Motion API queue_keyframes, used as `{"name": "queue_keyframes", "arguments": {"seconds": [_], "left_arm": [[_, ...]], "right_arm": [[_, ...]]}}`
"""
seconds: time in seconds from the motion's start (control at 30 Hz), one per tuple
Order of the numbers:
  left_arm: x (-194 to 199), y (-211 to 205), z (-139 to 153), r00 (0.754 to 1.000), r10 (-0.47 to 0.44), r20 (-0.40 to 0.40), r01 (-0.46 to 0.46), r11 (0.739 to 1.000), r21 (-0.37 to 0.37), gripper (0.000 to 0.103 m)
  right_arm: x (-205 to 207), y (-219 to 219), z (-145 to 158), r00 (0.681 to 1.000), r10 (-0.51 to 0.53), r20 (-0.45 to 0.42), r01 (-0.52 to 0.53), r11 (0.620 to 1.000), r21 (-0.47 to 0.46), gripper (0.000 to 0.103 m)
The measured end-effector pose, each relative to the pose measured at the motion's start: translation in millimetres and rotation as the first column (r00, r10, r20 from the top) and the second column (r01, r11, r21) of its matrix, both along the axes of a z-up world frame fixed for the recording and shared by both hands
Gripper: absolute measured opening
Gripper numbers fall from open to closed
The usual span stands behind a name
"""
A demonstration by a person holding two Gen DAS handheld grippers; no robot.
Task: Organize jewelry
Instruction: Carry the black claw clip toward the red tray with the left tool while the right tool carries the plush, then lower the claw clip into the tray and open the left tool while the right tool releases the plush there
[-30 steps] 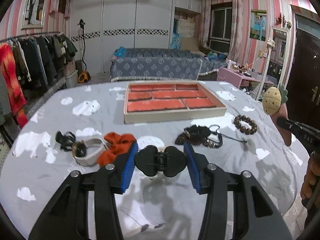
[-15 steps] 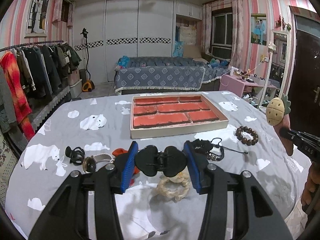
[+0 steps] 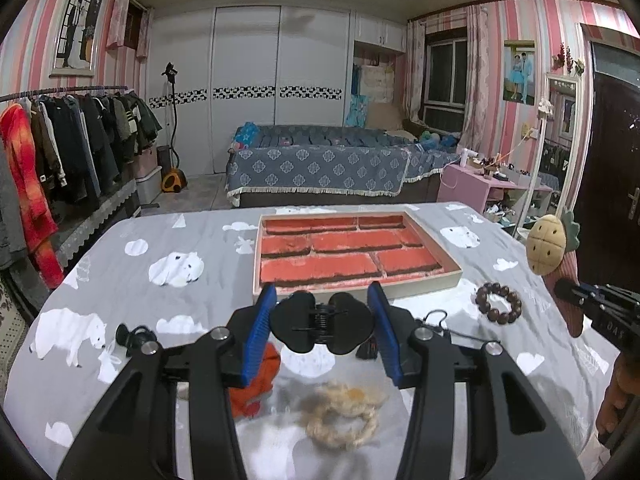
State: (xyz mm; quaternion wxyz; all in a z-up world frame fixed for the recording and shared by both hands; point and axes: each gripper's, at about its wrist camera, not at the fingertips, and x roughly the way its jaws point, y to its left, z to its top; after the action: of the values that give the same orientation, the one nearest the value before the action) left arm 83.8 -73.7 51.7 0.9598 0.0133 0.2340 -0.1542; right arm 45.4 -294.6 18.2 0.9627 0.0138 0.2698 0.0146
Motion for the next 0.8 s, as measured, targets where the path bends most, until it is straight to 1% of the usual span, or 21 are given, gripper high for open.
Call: {"name": "queue_keyframes", "arguments": {"seconds": [0.17,0.3,0.57,0.67,0.73,0.77,0.8], "left_arm": [[12.5,-4.4,6.6,1.0,-0.011,0.022,0.011,1.0,0.001,0.047],[31.6,-7.8,8.6,1.0,-0.003,0.028,0.003,1.0,0.003,0.047],[73.1,-12.5,17.2,0.998,0.029,0.049,-0.028,0.999,-0.024,0.047],[89.1,-13.4,15.1,0.999,0.028,0.04,-0.027,0.999,-0.044,0.047],[103.1,-17.3,10.2,0.999,0.024,0.029,-0.023,0.999,-0.04,0.047],[110.2,-18.7,6.8,1.0,0.022,0.021,-0.021,0.999,-0.039,0.047],[123.3,-23.7,0.9,1.0,0.003,-0.012,-0.003,1.0,-0.022,0.047]], "right_arm": [[11.6,4.8,5.1,1.0,0.012,0.006,-0.012,1.0,-0.014,0.006],[26.8,4.2,10.8,1.0,0.015,0.016,-0.015,1.0,-0.014,0.006],[73.2,7.6,25.6,0.998,0.026,0.054,-0.025,1.0,-0.011,0.006],[94.6,10.6,24.2,0.998,0.039,0.048,-0.038,0.999,-0.014,0.006],[110.6,12.4,19.2,0.998,0.048,0.038,-0.048,0.999,-0.009,0.006],[120.3,12.1,15.0,0.998,0.051,0.027,-0.051,0.999,-0.002,0.006],[128.4,11.5,10.7,0.999,0.05,0.018,-0.051,0.999,0.007,0.006]]}}
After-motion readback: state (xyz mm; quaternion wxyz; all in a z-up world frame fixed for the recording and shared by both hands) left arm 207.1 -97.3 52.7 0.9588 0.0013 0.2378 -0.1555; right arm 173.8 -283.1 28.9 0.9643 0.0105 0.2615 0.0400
